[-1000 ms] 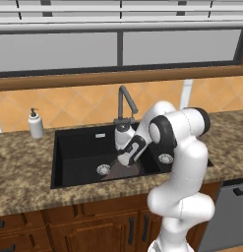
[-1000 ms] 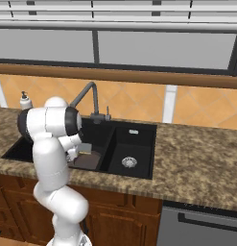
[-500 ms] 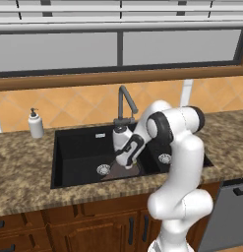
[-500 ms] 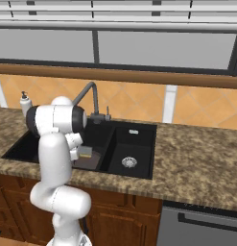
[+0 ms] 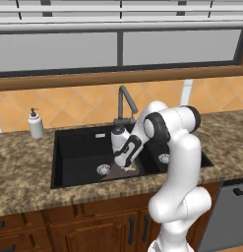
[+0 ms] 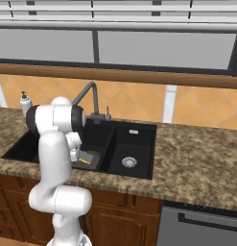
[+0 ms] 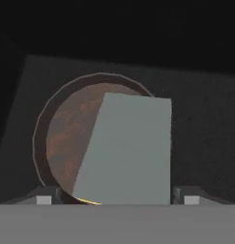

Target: Pick the pan and sponge and place them into the sink. Then turn on the water.

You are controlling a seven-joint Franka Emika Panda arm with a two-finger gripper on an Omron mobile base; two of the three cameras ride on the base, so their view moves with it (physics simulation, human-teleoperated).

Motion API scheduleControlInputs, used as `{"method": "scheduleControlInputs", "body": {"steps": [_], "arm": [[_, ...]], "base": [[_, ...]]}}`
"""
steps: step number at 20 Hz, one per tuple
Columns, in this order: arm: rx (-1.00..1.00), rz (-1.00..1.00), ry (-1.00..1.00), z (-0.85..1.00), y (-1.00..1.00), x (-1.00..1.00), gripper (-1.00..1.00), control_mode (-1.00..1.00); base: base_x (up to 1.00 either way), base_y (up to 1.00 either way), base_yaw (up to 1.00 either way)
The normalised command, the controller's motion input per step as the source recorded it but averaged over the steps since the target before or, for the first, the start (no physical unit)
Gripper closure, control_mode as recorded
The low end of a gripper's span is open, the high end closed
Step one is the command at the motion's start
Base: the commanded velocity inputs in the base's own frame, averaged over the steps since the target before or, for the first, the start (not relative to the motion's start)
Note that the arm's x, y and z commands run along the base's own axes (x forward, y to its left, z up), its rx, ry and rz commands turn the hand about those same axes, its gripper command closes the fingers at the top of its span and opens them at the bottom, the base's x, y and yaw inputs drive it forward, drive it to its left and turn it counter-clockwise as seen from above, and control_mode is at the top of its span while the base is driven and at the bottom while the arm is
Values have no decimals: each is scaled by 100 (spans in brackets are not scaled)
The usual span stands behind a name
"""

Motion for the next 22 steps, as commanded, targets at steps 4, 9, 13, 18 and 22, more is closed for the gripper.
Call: {"method": "scheduleControlInputs", "body": {"steps": [4,9,13,18,22], "arm": [[0,-4,-9,0,11,-24,-100,-100],[0,-1,-17,2,15,-60,-100,-100],[0,0,-11,37,25,-81,-100,-100],[-7,7,1,67,44,-53,-100,-100],[-12,12,6,100,27,-15,-100,-100]], "base": [[0,0,0],[0,0,0],[0,0,0],[0,0,0],[0,0,0]]}}
